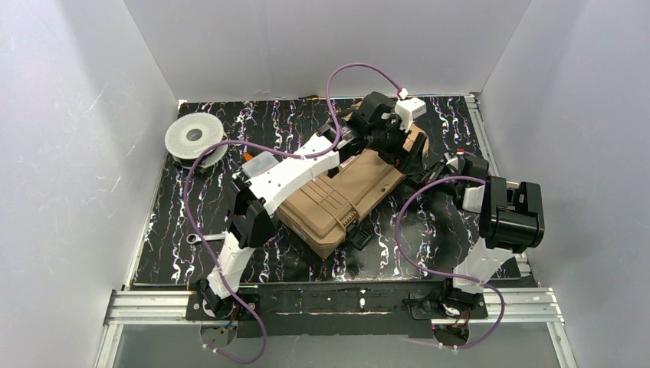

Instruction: Pack the tool kit

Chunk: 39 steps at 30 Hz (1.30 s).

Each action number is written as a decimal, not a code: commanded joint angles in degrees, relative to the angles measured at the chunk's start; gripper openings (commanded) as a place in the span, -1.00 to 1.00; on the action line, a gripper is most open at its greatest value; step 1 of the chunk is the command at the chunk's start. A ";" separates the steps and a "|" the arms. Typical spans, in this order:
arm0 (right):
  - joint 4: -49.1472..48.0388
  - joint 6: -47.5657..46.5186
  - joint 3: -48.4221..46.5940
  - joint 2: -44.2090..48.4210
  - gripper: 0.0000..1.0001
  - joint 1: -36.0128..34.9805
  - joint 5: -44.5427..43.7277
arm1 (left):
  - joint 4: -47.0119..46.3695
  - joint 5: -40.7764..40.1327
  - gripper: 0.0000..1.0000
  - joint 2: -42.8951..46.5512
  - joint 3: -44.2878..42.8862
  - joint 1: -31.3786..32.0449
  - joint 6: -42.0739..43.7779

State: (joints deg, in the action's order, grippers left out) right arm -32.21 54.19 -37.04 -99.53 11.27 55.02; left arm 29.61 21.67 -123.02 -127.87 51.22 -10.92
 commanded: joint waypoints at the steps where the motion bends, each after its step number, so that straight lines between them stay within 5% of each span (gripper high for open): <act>1: -4.39 -0.52 0.41 -1.01 -0.97 -1.96 5.09 | 4.09 -7.08 0.80 -0.83 0.22 -2.88 2.22; 11: -15.04 2.36 6.13 4.56 -0.97 -1.81 2.03 | 4.45 -6.89 0.80 -1.11 0.25 -3.35 2.13; 21: -55.16 19.79 14.68 2.62 -0.97 0.34 3.83 | 4.91 -7.41 0.80 -0.76 0.02 -3.50 2.73; 25: -59.84 20.64 16.99 3.84 -0.97 0.44 3.84 | 5.26 -7.59 0.81 -1.11 -0.40 -3.55 2.82; 30: -51.30 15.60 18.40 8.67 -0.97 0.62 3.21 | 5.79 -8.15 0.81 -1.43 -0.90 -3.58 3.30; 35: -27.97 4.34 18.59 15.27 -0.97 2.51 -0.95 | 5.95 -9.12 0.81 -1.51 -1.23 -3.49 4.05; 36: -23.81 2.09 18.41 16.69 -0.88 2.68 -2.02 | 6.14 -9.72 0.81 -1.64 -1.36 -3.33 4.32; 39: -2.53 -6.64 15.79 20.59 -0.13 3.05 -8.33 | 6.49 -10.69 0.81 -1.93 -1.88 -2.93 5.25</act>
State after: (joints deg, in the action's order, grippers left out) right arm -61.01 60.95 -18.98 -83.20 13.58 54.24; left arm 32.47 16.60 -123.02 -129.58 48.90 -8.36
